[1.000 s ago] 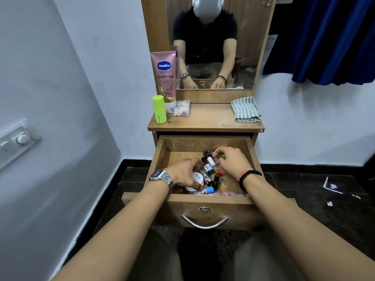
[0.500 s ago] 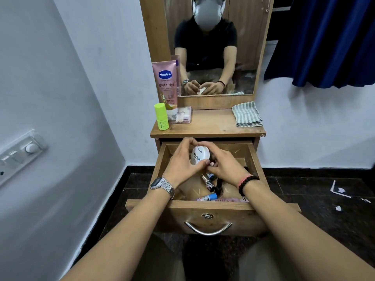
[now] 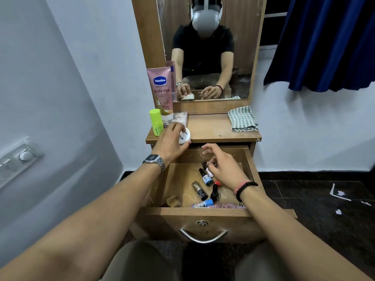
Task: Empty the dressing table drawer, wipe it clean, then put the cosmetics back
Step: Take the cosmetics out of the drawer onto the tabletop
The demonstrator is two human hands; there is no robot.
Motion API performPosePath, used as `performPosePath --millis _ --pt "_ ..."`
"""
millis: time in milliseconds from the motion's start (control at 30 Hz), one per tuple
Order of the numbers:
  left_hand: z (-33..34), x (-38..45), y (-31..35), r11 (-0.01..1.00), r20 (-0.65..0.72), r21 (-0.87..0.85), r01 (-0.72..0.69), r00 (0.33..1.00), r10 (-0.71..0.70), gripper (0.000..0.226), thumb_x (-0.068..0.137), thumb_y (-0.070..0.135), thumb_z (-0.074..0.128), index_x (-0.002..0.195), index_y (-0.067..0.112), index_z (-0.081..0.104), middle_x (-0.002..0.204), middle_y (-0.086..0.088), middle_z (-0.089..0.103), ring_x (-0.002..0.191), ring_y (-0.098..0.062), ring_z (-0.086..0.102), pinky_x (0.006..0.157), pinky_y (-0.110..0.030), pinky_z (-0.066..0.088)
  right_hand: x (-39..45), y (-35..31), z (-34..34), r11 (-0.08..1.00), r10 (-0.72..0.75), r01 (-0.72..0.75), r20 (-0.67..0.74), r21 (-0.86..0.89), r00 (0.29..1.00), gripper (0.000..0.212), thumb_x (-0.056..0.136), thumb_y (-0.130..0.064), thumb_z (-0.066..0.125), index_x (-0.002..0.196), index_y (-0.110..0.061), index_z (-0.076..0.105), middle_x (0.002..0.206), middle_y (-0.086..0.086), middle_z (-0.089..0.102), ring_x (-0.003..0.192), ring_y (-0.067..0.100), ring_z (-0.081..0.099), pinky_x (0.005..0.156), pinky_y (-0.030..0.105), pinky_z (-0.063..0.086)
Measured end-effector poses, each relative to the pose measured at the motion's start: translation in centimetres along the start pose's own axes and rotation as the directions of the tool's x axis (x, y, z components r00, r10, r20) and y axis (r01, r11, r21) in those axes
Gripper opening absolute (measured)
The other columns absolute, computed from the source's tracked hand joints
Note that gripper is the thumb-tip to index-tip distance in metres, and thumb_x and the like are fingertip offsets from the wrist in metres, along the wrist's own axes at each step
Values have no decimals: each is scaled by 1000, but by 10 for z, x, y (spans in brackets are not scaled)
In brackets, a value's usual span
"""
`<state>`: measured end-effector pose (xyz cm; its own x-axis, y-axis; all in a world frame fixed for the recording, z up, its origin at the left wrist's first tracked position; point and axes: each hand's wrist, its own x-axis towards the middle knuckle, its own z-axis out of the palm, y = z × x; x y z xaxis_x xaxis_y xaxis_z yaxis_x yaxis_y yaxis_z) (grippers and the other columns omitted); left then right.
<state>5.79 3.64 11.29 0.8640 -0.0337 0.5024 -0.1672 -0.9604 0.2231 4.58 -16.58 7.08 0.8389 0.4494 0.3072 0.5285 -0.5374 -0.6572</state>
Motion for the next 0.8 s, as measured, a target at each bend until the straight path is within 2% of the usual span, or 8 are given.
performPosePath --millis 167,367,467,533,600,667,733,800 --pt "3 19 -4 989 61 144 37 997 -46 32 92 30 57 119 15 57 124 -7 59 121 -26 45 105 -36 36 0 0 0 1000 0 0 -7 -8 1000 45 87 -6 52 123 -32 44 111 -15 59 81 1 57 80 27 51" --pt "1 8 11 973 -47 205 107 994 -99 42 86 3 54 125 19 53 131 -3 51 126 -26 39 100 -40 32 -2 -1 -1 997 19 -22 -42 -77 999 30 87 -8 49 104 -30 59 98 -14 64 75 2 55 67 24 45" --pt "3 -8 25 989 -48 150 -16 999 24 38 86 7 52 120 23 55 124 1 54 120 -23 44 95 -38 29 -2 0 -2 993 44 -56 -110 -105 993 26 83 -9 49 89 -30 63 84 -15 65 68 5 55 65 25 46" --pt "4 -21 30 980 119 101 -172 980 160 32 87 11 51 114 25 58 116 3 57 113 -19 49 88 -35 30 -2 1 -3 990 70 -85 -134 -108 988 25 81 -9 49 84 -31 61 74 -16 62 66 9 57 64 27 48" --pt "5 -34 31 957 398 20 -291 880 259 31 85 10 53 111 24 61 112 3 60 111 -17 52 86 -34 35 -2 1 -3 988 92 -109 -149 -106 985 26 78 -9 48 81 -32 60 69 -15 60 67 13 61 64 28 50" --pt "9 -46 27 951 638 -60 -302 721 269 34 80 5 56 109 22 63 112 3 61 109 -15 53 88 -35 43 -2 -1 -3 985 110 -128 -150 -115 983 27 78 -7 48 78 -31 60 64 -15 57 65 14 60 62 28 48" --pt "15 -56 23 956 737 -81 -283 628 249 36 77 1 57 105 23 65 111 5 62 106 -16 56 90 -35 46 -2 -2 -3 982 121 -140 -148 -127 981 27 79 -7 49 78 -31 60 62 -16 56 64 15 59 61 28 48" --pt "21 -61 21 960 772 -46 -277 599 210 37 78 1 59 105 25 63 114 5 61 106 -17 56 91 -36 46 -2 -2 -2 981 129 -148 -144 -128 981 27 78 -6 49 77 -31 61 62 -16 57 64 14 59 61 30 51"
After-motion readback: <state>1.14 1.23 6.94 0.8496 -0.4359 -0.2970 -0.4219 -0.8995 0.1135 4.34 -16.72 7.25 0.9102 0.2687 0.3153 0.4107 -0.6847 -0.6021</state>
